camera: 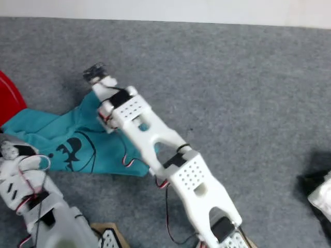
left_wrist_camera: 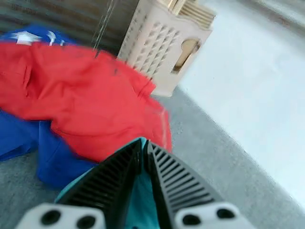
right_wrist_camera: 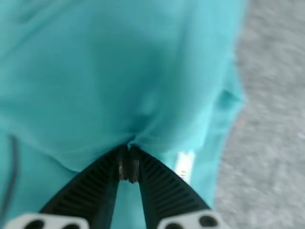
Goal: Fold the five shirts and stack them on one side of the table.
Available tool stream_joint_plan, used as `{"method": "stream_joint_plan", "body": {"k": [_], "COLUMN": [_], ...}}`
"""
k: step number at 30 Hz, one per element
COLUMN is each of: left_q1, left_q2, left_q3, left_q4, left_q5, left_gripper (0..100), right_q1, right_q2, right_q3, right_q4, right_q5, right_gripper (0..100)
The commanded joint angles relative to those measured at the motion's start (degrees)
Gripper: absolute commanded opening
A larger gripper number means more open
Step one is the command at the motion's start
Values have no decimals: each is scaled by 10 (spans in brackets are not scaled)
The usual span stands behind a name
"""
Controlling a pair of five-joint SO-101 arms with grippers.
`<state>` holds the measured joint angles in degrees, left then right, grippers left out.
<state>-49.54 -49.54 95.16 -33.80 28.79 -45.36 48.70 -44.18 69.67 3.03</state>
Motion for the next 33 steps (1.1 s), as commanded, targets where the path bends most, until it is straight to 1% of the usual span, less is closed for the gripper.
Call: {"method": "stream_joint_plan", "body": {"k": [1,4,7,11,14,17,20,23,25,29,33], "left_q1": [-7,-19,-38,-62,-67,-69,-69,-69,-69,-69,-69], "left_q2": [-10,-10,-10,-10,-10,-10,-10,-10,-10,-10,-10], "left_q3": [7,10,11,8,11,11,11,11,11,11,11], "left_q4": [-40,-40,-40,-40,-40,-40,-40,-39,-39,-39,-39], "left_q5": [-4,-4,-4,-4,-4,-5,-35,-47,-47,-46,-47], "left_gripper": [7,7,7,7,7,7,7,7,7,7,7], "right_q1": [-25,-21,-10,0,9,24,44,66,72,79,80], "right_q2": [-22,-21,-22,-22,-24,-23,-23,-21,-21,-20,-2], "right_q3": [-72,-118,-147,-174,-175,-176,-176,-173,-171,-170,-153], "right_q4": [-1,-44,-78,-87,-79,-30,11,15,15,19,20], "right_q5": [-2,-2,-1,38,46,44,43,38,13,2,2], "right_gripper": [34,50,15,7,7,13,13,14,39,156,170]}}
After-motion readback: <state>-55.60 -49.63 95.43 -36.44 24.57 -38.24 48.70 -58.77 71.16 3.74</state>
